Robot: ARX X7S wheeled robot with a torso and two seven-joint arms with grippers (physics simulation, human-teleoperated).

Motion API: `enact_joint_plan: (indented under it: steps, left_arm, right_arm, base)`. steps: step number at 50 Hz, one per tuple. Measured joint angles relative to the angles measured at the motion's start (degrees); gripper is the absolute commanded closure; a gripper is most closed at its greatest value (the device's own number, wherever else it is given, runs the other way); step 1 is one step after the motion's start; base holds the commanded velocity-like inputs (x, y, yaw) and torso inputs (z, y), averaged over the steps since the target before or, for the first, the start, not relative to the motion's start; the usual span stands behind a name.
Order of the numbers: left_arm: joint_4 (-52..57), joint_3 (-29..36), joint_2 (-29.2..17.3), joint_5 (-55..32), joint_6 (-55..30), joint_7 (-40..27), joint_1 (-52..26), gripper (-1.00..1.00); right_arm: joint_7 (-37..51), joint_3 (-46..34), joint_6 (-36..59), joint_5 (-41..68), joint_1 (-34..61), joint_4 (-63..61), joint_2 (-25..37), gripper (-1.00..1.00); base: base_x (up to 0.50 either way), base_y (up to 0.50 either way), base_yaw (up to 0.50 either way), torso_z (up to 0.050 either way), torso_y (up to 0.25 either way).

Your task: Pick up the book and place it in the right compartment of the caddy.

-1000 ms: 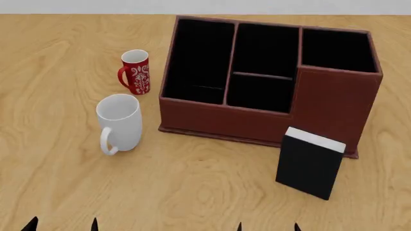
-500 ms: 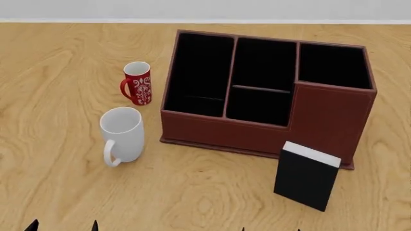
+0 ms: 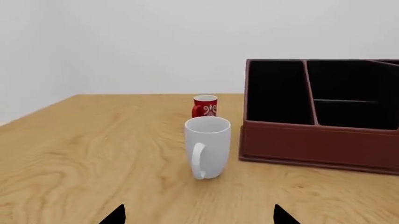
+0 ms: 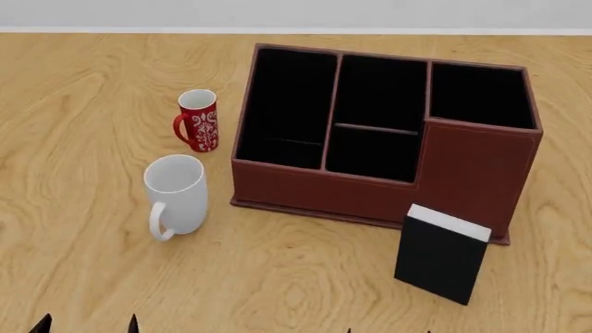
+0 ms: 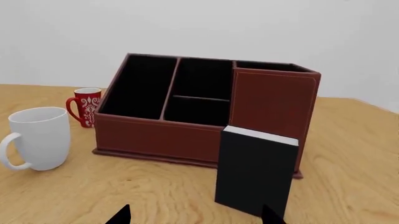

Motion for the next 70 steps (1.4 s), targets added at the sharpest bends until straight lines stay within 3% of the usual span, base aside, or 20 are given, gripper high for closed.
enact_joint_plan:
  steps: [12,25,34,49,70]
  left_arm:
    - [5.4,-0.8,-2.0,-0.9,-1.9,-1.2,0.2,-1.0]
    - [26.6,-5.7,-8.8,-4.5,-17.3,-2.5,0.4,-1.0]
    - [34.9,-9.2,-11.9,-5.5,-23.6,-3.9,-1.0,-1.0]
    - [38.6,-10.3,-14.0,-5.5,-26.1,-4.5,-1.7,-1.0]
    - [40.6,-10.0,-15.0,-4.8,-26.8,-5.3,-0.9,-1.0]
  right_arm:
    - [0.0,-0.7,1.5,0.0,-1.4,-6.7,2.5,-1.0]
    - [-0.4,4.5,16.8,2.3,-5.9,-34.4,10.3,-1.0]
    - [0.2,8.3,23.4,3.0,-8.1,-46.7,13.7,-1.0]
    - [1.1,9.8,26.7,3.4,-8.7,-52.2,15.2,-1.0]
    - [1.3,10.9,27.2,5.3,-9.7,-53.4,15.5,-1.0]
  base:
    - [0.0,0.0,0.0,0.0,0.0]
    - [0.0,0.0,0.0,0.0,0.0]
    - [0.0,0.0,0.0,0.0,0.0]
    - [0.0,0.0,0.0,0.0,0.0]
    - [0.0,-0.49,0.0,0.0,0.0]
